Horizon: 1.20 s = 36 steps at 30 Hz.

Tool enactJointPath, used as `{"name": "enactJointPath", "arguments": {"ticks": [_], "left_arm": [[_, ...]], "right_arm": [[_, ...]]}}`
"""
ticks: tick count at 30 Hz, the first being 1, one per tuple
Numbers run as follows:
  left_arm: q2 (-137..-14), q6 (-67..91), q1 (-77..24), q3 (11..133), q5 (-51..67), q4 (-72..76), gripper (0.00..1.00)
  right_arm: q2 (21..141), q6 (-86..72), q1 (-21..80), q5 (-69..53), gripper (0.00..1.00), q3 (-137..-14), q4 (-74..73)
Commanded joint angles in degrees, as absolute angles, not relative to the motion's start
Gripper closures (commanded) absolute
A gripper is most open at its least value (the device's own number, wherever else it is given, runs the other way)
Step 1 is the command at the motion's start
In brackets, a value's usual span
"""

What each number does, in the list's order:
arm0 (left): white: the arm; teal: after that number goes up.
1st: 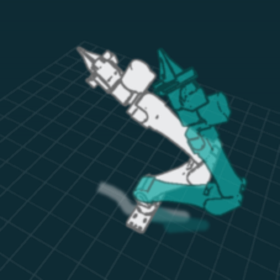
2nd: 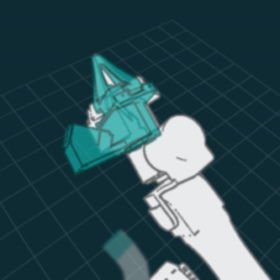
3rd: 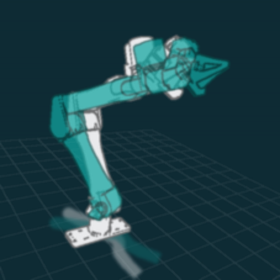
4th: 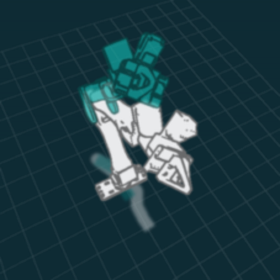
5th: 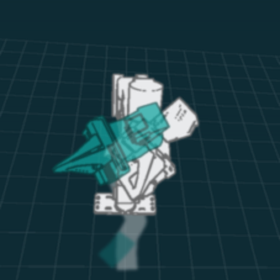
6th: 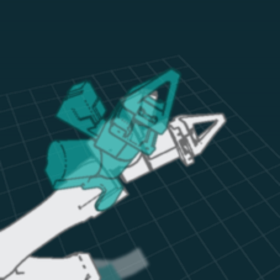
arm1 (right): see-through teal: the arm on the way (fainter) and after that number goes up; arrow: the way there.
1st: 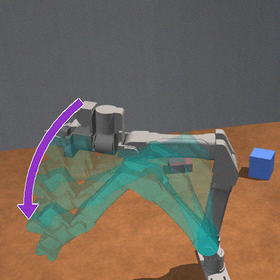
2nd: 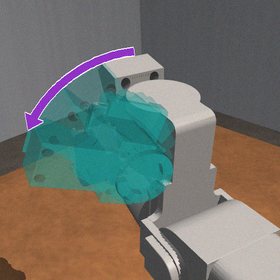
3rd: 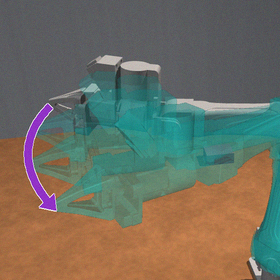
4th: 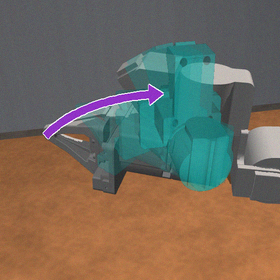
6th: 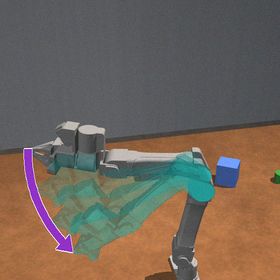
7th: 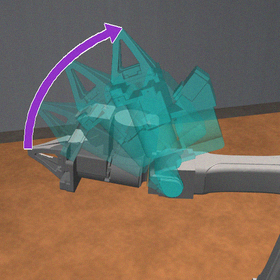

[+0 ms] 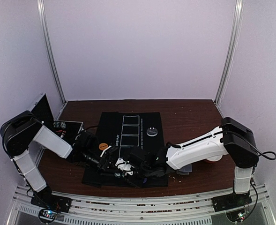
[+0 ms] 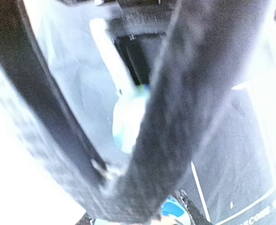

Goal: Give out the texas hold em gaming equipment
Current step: Pass from the left arm to the right, then place the poker chips pile in the small blind area.

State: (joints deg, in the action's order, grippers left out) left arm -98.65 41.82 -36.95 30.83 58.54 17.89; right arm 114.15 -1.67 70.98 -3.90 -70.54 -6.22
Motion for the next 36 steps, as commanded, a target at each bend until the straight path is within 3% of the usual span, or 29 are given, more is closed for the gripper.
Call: {"name": "enactJointPath", "arguments": {"ticks": [1, 14, 36], "left_arm": [[-96.46, 38.57, -37.56, 31.68, 58.24, 17.53, 0.26], [-89.33, 28.57, -37.17, 37.55, 43.3, -7.81, 0.31], [-80.04, 22.37, -25.61, 40.03, 37.47, -24.39, 0.29]], "right_arm": [[115.32, -2.77, 70.05, -2.9, 1.0, -69.73, -12.2], [115.49, -2.81, 70.08, -5.16, 1.0, -69.7, -11.94], [119.51, -2.24, 71.62, -4.23, 1.0, -73.8, -12.74]]}}
